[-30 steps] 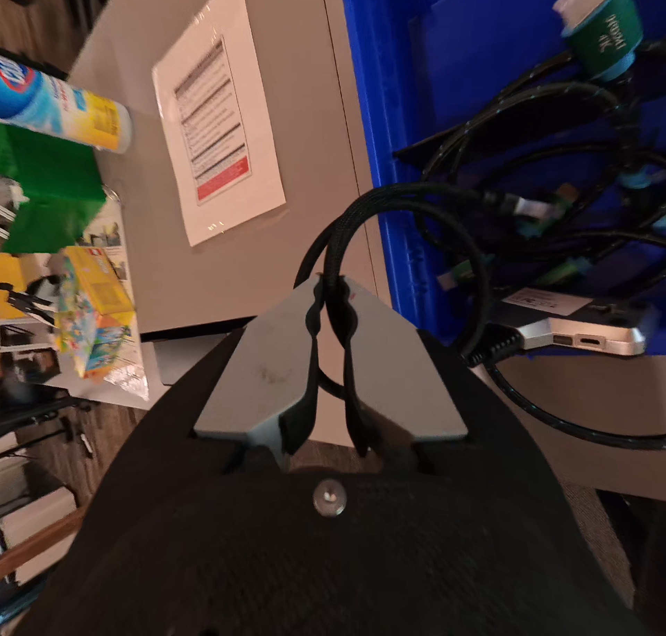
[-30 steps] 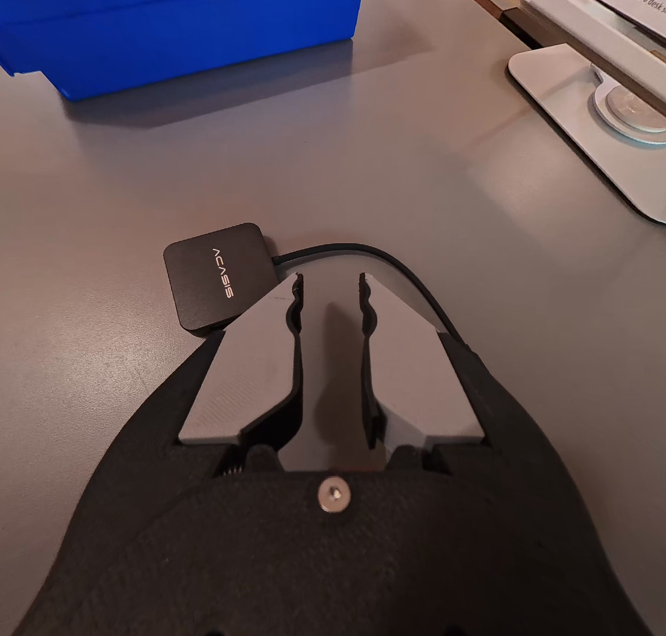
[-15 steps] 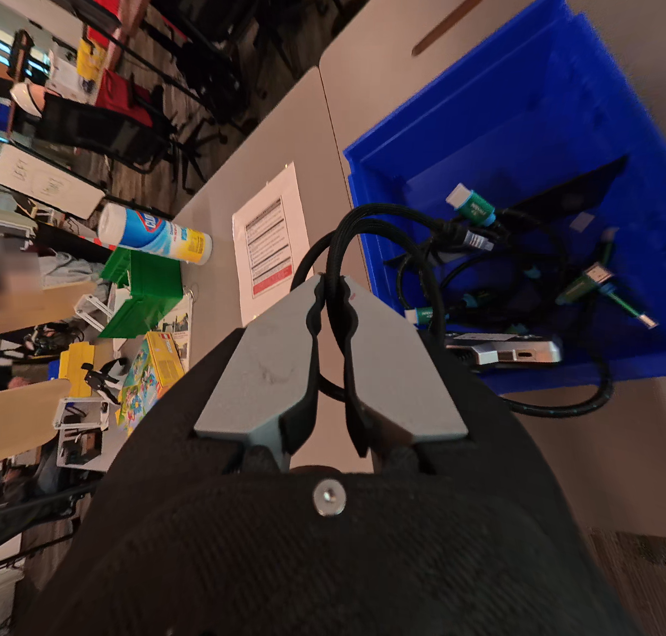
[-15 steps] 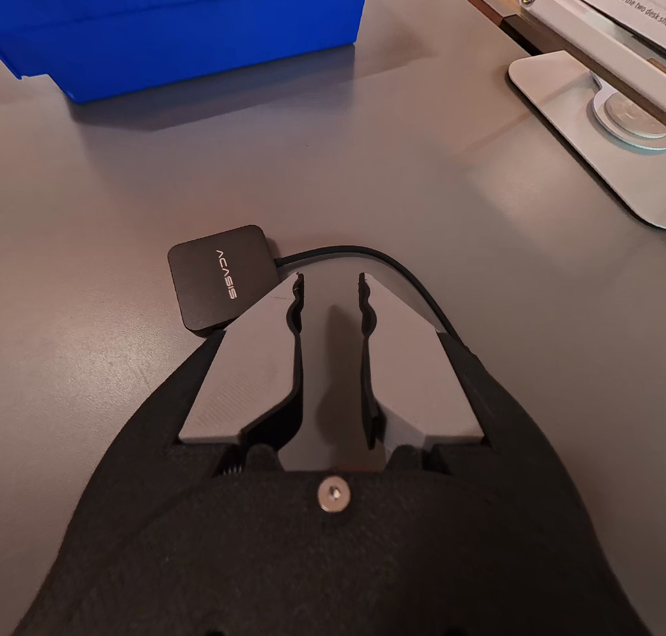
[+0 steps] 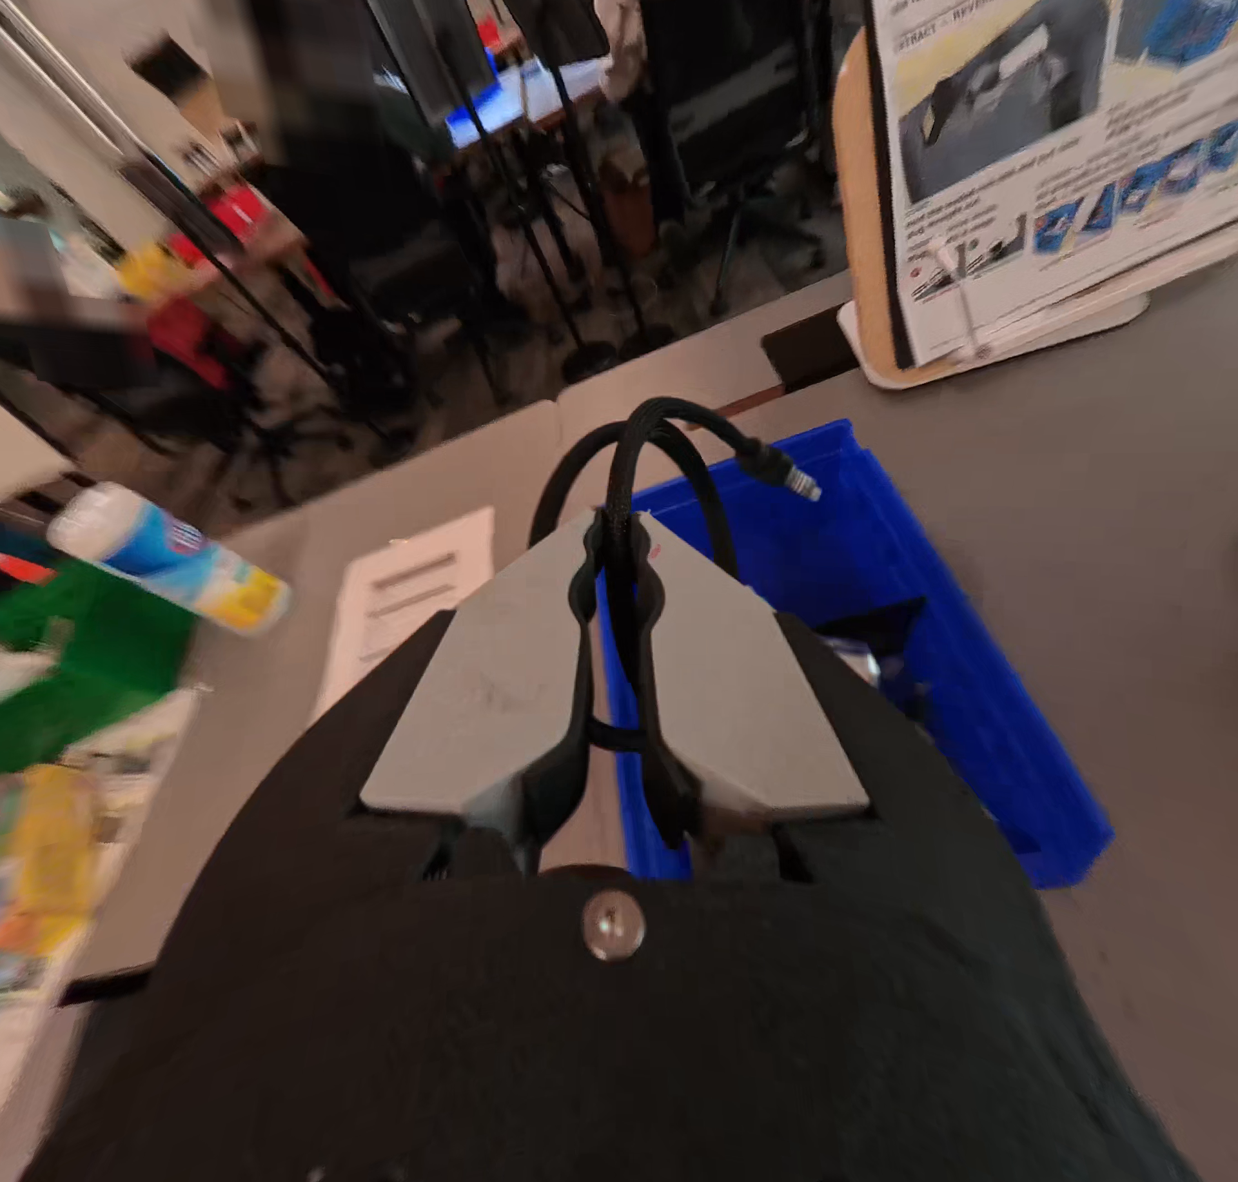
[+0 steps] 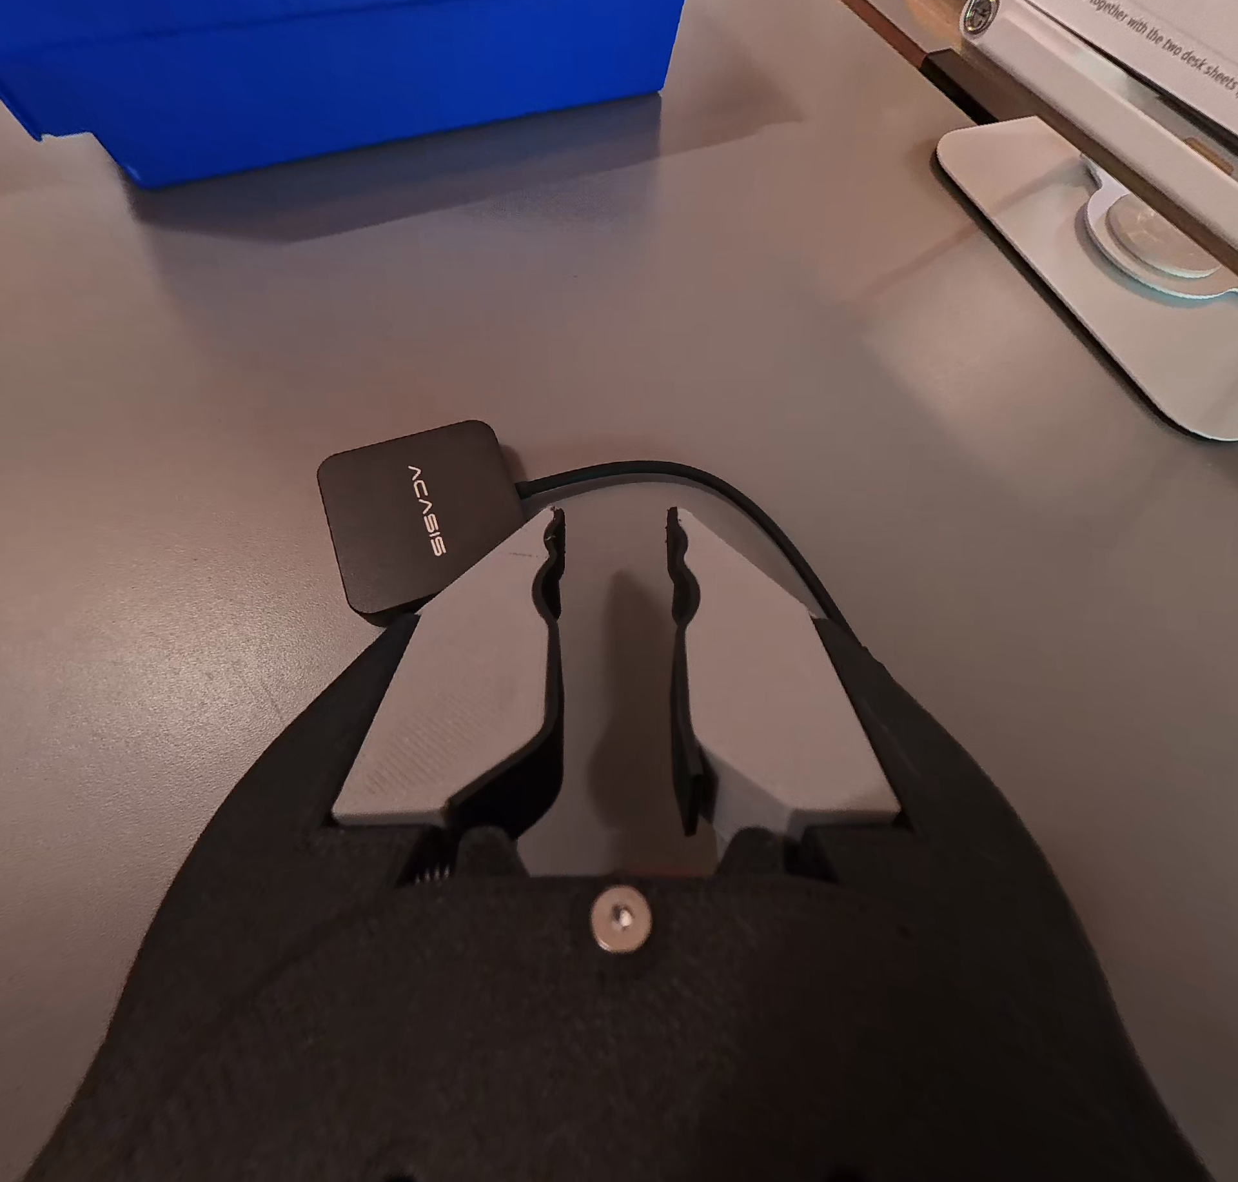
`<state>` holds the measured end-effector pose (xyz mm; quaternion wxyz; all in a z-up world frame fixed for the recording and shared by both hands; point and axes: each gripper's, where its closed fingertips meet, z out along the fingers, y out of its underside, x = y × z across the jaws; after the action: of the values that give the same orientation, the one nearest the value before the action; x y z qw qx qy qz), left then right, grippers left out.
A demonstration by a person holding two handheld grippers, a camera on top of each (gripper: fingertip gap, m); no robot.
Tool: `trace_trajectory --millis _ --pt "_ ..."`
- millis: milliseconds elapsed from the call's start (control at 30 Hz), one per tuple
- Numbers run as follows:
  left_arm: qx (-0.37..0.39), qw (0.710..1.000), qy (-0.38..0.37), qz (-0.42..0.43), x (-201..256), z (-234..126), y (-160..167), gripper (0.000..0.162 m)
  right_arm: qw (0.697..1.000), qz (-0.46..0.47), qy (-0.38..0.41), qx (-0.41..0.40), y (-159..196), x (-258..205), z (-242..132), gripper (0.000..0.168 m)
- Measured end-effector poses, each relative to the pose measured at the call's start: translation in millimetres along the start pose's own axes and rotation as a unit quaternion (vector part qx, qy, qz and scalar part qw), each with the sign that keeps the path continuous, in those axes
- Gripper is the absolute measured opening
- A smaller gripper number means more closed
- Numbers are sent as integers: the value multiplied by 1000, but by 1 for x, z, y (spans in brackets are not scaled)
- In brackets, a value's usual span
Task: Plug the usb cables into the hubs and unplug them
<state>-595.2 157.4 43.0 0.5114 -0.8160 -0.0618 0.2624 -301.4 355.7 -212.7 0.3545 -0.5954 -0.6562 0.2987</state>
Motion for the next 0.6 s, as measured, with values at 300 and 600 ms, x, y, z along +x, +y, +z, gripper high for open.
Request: trace_trajectory --millis 300,600 --pt "-21 997 -3 71 25 6 -8 4 1000 4 -1 -1 1 1 1 28" --pt "-97 993 14 62 25 29 36 5 1000 14 20 4 0 12 -4 27"
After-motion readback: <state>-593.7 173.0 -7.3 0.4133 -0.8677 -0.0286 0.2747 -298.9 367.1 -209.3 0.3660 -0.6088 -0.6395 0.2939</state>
